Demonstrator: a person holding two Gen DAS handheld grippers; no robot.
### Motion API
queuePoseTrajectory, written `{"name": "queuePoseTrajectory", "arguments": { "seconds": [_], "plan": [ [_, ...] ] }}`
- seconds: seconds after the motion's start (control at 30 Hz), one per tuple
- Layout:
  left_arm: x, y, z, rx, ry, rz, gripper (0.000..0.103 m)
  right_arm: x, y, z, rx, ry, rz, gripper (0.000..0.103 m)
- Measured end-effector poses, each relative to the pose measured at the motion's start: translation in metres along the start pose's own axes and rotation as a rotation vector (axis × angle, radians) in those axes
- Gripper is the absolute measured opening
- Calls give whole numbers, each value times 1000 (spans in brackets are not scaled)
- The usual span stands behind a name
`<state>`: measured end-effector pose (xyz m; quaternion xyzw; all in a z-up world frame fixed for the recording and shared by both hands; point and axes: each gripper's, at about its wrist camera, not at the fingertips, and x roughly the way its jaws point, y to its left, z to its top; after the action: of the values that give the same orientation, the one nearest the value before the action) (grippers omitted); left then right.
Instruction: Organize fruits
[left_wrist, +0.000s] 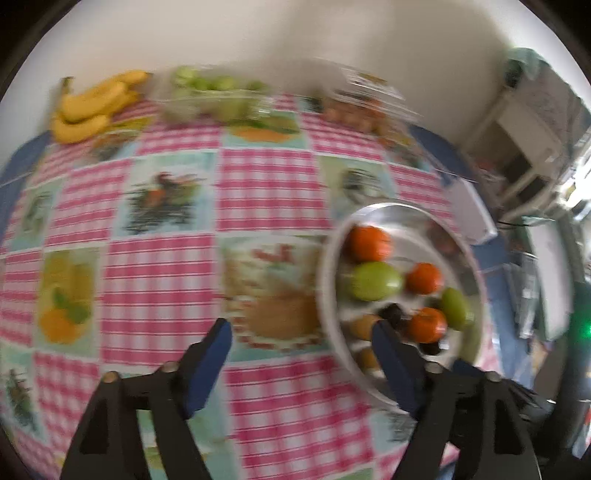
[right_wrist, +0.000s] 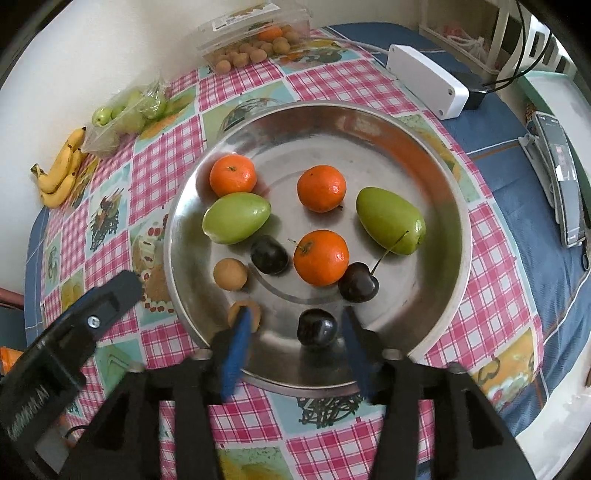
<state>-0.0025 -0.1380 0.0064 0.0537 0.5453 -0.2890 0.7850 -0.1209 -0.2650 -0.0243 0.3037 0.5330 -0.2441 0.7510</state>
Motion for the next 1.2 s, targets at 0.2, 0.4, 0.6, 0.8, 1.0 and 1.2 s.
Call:
{"name": "queuePoseTrajectory", "arguments": {
  "seconds": [0.2,0.4,0.6,0.8,1.0,1.2],
  "plan": [
    [-10,38,-14,-24,-43,192,103,-3,3,-12,-42,-24,-18,92],
    [-29,56,-32,-21,-71,229,103,-10,6,-24,-72,-61,-22,98],
    [-50,61,-46,-24,-103,256,103,-18,11,-36,-112,-79,-30,98],
    [-65,63,-56,-20,-135,347,103,-26,14,-44,-136,-96,-31,98],
    [-71,74,-68,-74,-119,372,103,-31,14,-49,-135,-115,-29,98],
    [-69,78,-74,-82,-95,395,103,-34,11,-49,-124,-127,-26,98]
  ]
}}
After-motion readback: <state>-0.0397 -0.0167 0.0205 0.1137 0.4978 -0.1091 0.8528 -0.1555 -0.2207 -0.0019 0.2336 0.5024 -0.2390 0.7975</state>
